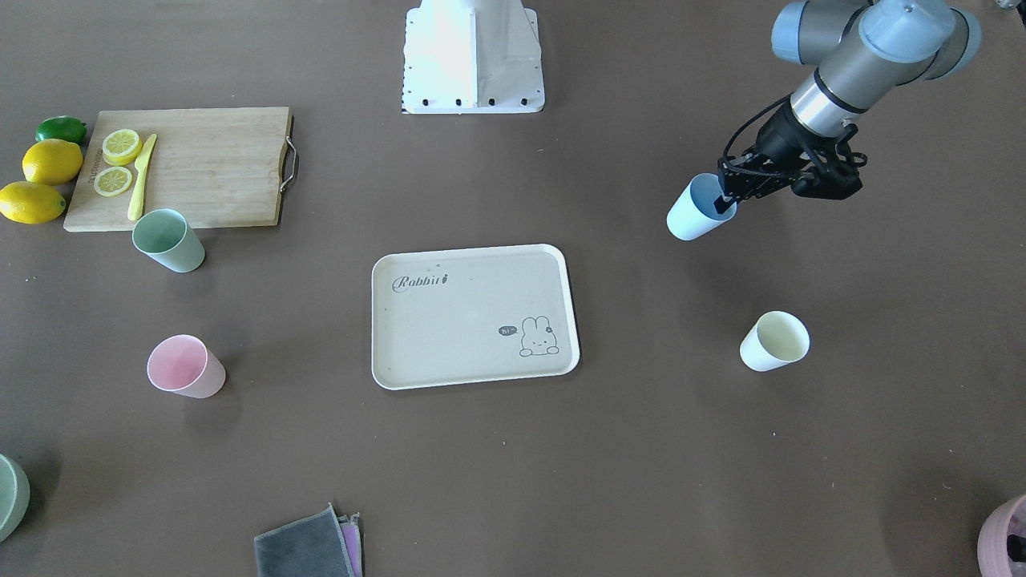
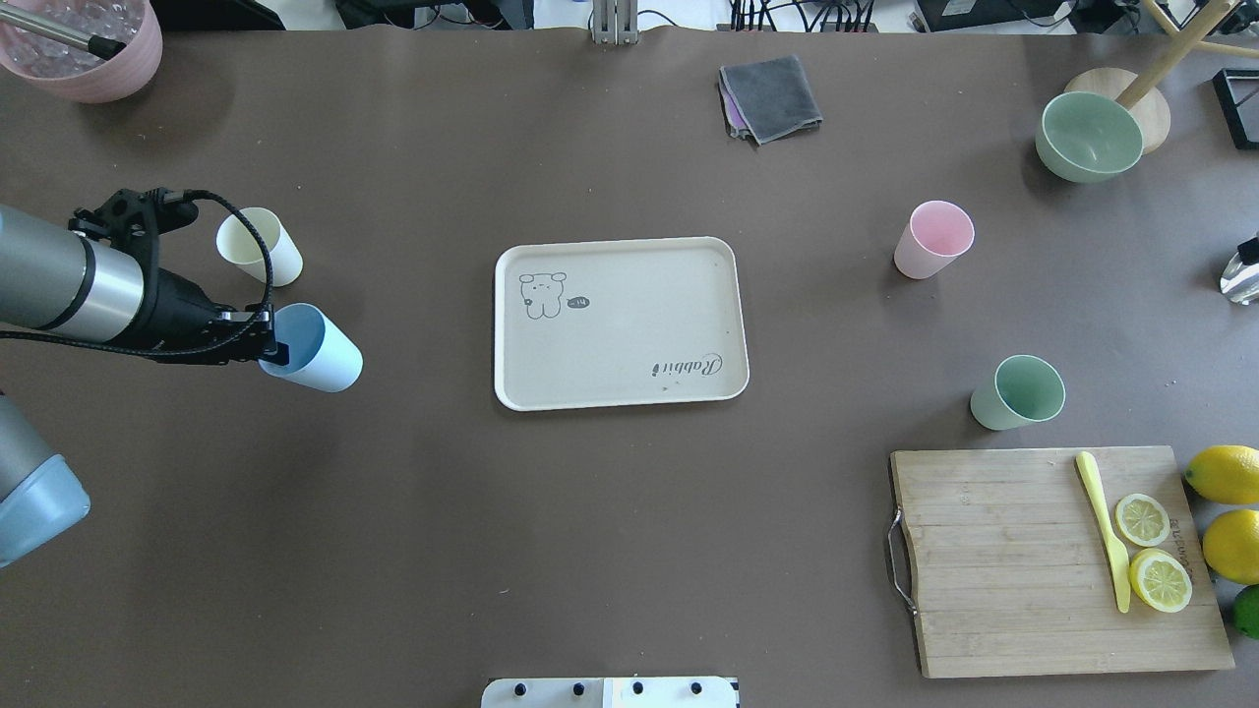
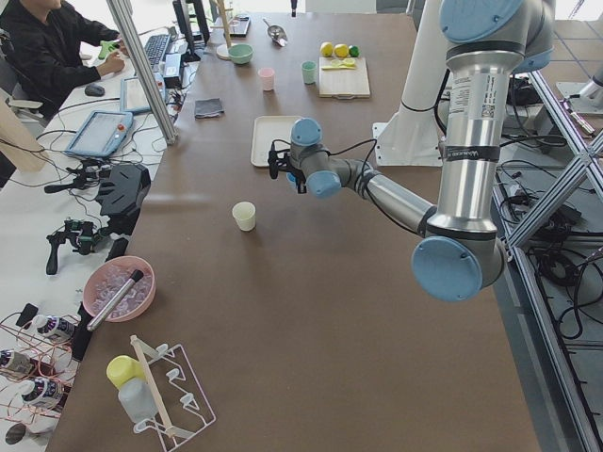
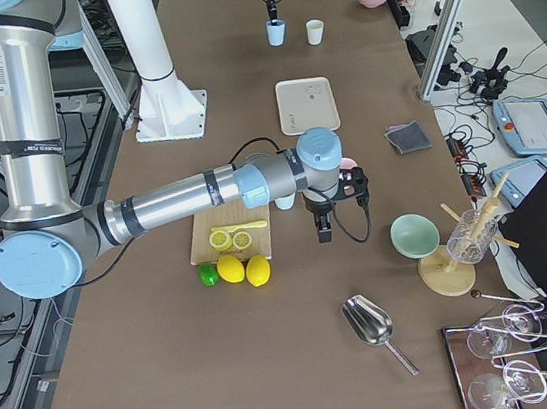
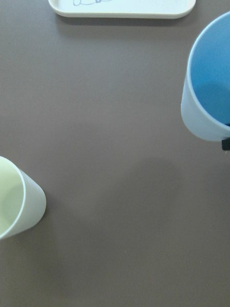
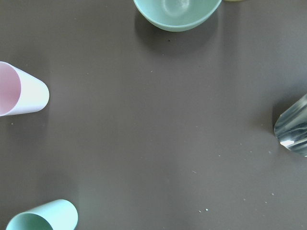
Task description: Place all cups on tray
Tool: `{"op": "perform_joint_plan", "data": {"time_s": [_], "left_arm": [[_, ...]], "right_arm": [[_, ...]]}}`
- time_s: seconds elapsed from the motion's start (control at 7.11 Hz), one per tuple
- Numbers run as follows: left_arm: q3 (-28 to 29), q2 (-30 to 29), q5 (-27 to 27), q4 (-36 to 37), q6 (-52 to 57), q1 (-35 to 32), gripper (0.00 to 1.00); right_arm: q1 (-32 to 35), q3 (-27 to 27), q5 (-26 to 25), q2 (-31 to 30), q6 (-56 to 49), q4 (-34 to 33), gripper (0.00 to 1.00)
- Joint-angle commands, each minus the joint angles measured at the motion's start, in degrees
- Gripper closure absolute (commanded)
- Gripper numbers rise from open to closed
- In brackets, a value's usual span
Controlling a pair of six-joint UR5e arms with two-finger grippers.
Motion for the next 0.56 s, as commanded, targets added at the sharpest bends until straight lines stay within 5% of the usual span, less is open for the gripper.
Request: {"op": "perform_joint_plan", "data": {"time_s": [0.0,0.42], "left_arm": [[1.5,-9.4,4.0,8.6,-2.8,2.6,1.0],[3.9,-19.8,8.1,16.9,-7.1,7.7,1.0]], "right_arm": [[-9.2,0.7,-5.1,3.2,15.7,7.3,0.0],[-16.3,0.6,-7.9,4.3,20.2,8.6,0.0]]}}
